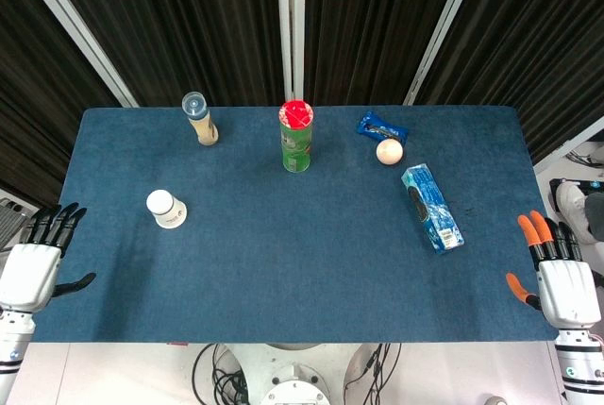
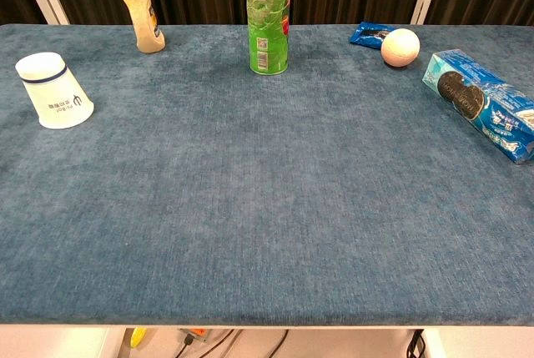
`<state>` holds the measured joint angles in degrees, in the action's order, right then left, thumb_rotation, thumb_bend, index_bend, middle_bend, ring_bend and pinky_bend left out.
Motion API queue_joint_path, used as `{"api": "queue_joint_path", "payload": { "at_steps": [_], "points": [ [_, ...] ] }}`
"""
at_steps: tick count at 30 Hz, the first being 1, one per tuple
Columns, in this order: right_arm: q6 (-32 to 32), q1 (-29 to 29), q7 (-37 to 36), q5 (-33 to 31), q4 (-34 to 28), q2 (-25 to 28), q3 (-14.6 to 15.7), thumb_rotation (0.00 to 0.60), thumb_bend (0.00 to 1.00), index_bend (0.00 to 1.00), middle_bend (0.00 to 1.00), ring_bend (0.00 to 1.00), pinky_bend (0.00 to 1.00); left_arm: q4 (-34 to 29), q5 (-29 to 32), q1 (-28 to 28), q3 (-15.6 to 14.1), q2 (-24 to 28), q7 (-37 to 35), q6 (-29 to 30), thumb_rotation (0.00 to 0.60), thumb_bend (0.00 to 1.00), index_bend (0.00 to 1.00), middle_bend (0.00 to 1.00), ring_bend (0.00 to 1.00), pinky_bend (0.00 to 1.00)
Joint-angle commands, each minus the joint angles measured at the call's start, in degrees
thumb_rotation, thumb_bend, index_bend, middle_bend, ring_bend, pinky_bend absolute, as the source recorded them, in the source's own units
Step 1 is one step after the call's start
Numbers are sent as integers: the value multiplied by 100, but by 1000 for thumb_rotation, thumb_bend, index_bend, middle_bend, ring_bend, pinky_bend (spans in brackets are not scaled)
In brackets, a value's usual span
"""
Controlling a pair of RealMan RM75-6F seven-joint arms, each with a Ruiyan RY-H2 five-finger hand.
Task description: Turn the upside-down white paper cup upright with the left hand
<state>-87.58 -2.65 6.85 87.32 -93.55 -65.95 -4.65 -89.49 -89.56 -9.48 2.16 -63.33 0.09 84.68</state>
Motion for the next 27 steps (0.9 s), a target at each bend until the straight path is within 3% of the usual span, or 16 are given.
{"api": "queue_joint_path", "payload": {
  "at_steps": [1, 14, 20, 27],
  "points": [
    [-36, 16, -18, 31, -25, 33, 16, 600, 176, 0, 0, 0, 0, -2, -37, 13, -29, 6, -60, 12, 600, 101, 43, 29, 0, 0],
    [-224, 131, -168, 96, 24, 47, 73, 600, 176, 0, 0, 0, 0, -217, -96, -103, -56, 173, 30, -203, 600, 102, 43, 29, 0, 2],
    [-228, 122, -109, 94, -16, 72, 57, 600, 176, 0, 0, 0, 0, -628, -137, -690, 137, 414, 585, -919, 600, 102, 44, 29, 0, 17],
    [-302, 142, 8, 2, 41, -13, -10, 600, 176, 0, 0, 0, 0, -848, 389, -1771, 560, 433, 1195, -2401, 600, 101, 43, 29, 0, 44]
  ]
}}
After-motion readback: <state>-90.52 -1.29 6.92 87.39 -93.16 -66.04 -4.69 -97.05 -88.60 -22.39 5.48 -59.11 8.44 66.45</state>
